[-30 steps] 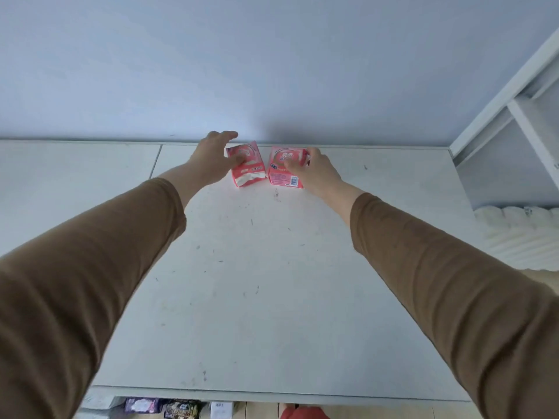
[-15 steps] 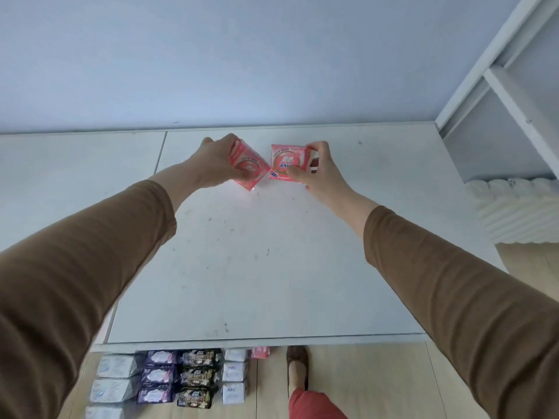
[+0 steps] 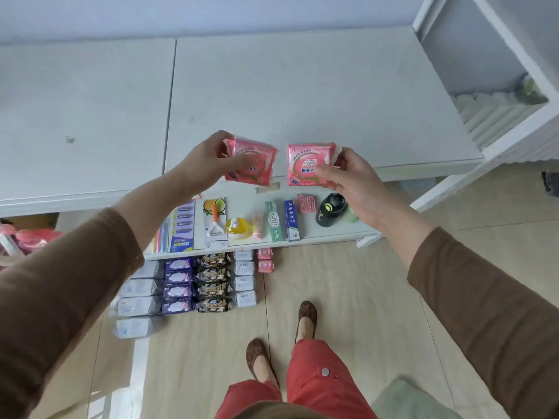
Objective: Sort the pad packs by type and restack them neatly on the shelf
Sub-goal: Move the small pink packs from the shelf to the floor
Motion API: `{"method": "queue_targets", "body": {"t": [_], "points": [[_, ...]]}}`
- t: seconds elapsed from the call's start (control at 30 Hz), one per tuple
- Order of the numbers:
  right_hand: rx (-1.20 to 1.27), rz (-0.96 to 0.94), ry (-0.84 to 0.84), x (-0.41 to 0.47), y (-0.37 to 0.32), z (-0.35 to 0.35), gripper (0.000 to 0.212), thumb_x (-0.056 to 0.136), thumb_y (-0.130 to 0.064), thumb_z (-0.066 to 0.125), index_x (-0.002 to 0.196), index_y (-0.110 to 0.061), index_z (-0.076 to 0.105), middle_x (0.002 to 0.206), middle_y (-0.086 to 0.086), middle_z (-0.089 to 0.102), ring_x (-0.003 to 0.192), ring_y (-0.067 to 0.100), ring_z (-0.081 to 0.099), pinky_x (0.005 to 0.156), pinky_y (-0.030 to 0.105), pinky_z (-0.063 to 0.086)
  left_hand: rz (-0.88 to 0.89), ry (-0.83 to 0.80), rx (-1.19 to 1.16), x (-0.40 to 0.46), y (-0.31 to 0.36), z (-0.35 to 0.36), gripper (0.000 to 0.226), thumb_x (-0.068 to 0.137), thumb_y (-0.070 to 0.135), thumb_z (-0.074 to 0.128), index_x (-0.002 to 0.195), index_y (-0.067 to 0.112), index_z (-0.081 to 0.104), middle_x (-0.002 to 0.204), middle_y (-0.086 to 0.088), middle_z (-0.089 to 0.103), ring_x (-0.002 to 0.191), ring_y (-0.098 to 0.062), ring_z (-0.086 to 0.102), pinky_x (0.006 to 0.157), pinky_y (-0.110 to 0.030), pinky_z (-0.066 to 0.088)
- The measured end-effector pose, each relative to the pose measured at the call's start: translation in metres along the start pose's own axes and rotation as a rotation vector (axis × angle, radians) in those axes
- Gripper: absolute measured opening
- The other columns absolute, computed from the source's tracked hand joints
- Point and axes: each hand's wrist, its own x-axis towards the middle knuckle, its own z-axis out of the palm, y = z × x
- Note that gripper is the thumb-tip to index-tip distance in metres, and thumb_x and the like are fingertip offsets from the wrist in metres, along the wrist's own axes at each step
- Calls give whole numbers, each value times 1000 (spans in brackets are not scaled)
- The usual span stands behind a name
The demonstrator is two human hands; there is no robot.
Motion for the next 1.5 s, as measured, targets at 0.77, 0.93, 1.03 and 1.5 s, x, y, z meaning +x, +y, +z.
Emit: {"method": "queue_targets", "body": {"t": [0.77, 0.93, 1.03, 1.5], "points": [[-395, 420, -11, -78, 477, -30, 62, 71, -22, 88, 124, -21, 57, 116, 1, 67, 102, 19, 64, 91, 33, 50, -424, -157, 433, -42, -411, 240, 44, 73, 35, 84, 105, 17, 59, 93, -3, 66, 82, -26, 63, 70, -36, 52], [-494, 385, 9, -40, 608, -19, 59, 67, -29, 89, 116, -21, 57, 108, -4, 67, 97, 14, 65, 81, 25, 50, -350, -134, 544, 23, -517, 286, 54, 72, 32, 84, 114, 15, 54, 99, -2, 62, 79, -21, 56, 62, -29, 39], [-573, 327, 21, -12, 676, -8, 55, 68, -27, 87, 115, -20, 58, 110, 1, 59, 100, 15, 61, 83, 26, 50, -276, -135, 592, 60, -580, 310, 57, 70, 31, 84, 117, 16, 55, 106, -4, 62, 84, -21, 53, 68, -30, 37], [-738, 133, 42, 94, 834, 25, 46, 77, -19, 74, 118, -15, 54, 106, 1, 54, 87, 15, 56, 72, 29, 43, 84, 13, 1225, 143, -744, 348, 62, 72, 57, 73, 118, 19, 57, 111, -4, 62, 110, -30, 44, 90, -43, 32]]}}
